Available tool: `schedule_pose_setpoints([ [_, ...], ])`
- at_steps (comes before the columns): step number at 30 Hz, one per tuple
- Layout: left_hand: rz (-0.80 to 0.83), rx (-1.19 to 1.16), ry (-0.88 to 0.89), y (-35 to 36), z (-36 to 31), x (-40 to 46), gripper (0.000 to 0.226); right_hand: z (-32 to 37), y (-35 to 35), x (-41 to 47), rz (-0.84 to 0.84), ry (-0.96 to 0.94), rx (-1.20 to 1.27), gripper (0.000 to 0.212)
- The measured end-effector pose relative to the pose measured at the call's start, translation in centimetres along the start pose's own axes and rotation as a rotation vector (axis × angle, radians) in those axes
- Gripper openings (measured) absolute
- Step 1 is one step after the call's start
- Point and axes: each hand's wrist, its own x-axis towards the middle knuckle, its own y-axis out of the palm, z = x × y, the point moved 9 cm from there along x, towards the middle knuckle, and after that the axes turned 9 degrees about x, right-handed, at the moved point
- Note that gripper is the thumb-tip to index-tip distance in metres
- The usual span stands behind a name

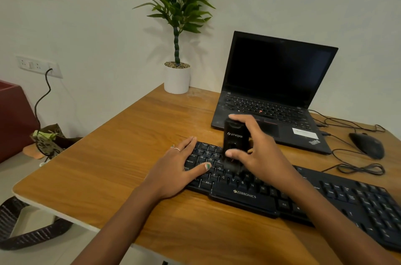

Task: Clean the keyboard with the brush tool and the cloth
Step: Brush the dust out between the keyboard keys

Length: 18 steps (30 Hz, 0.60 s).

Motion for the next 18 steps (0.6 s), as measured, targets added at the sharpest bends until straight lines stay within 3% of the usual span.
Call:
schedule_pose_setpoints([
  [4,0.005,0.012,-0.003,0.0,-0.1,0.0,0.105,-0.6,-1.0,0.1,-0.133,0.037,-0.053,0.072],
  [9,-0.005,-0.003,-0.001,0.0,0.2,0.1,0.105,0.0,0.3,-0.3,-0.008,0.014,-0.002,0.072],
  [13,0.003,-0.002,-0.003,0.0,0.0,-0.1,0.103,-0.8,-1.3,-0.4,-0.167,0.039,-0.076,0.073],
  [18,-0.007,-0.012,-0.002,0.0,0.2,0.1,0.105,0.4,0.7,-1.2,-0.027,0.003,0.012,0.072],
])
